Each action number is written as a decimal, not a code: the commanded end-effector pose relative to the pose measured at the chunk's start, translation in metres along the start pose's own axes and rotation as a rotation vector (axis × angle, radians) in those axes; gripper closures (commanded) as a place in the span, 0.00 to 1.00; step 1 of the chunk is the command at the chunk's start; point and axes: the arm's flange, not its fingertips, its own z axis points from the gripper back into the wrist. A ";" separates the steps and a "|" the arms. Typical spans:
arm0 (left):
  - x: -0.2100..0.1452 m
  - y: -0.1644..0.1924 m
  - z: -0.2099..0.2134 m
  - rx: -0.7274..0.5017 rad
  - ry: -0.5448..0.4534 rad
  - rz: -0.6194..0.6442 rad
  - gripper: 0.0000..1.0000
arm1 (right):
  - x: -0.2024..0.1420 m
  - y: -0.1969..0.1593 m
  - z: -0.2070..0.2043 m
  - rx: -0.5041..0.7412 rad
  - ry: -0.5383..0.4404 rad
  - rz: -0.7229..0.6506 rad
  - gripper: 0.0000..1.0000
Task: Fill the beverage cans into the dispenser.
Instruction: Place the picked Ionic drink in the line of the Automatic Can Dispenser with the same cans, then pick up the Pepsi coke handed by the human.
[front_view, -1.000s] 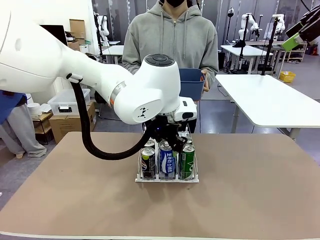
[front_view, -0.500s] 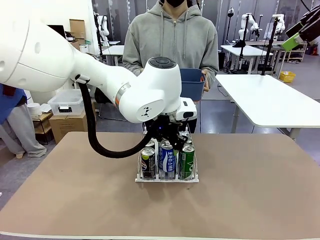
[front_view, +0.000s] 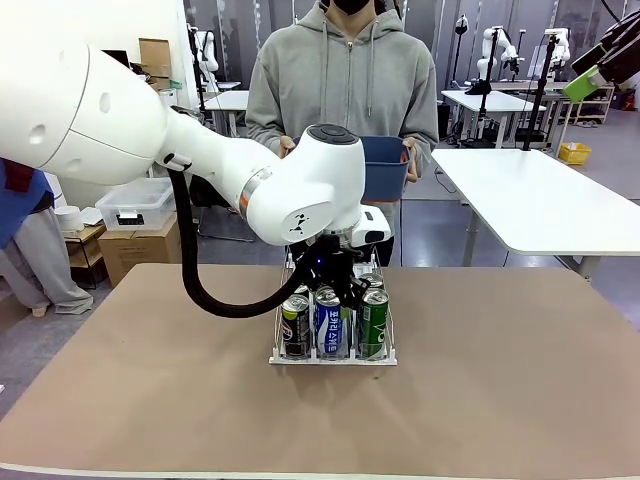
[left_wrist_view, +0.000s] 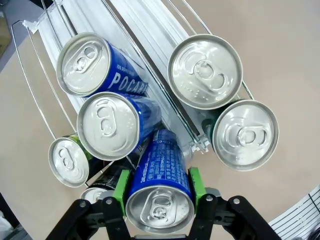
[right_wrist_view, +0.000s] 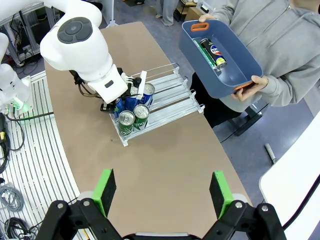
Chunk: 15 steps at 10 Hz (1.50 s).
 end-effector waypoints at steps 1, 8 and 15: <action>0.004 0.003 0.003 0.023 0.010 -0.004 0.43 | 0.000 0.000 -0.001 0.002 0.001 0.006 0.00; -0.012 0.010 0.032 -0.016 -0.034 0.009 0.00 | 0.000 0.000 -0.001 0.002 0.001 0.006 0.00; -0.002 0.005 0.034 -0.002 -0.042 0.014 0.00 | 0.000 0.000 -0.001 0.002 0.001 0.006 0.00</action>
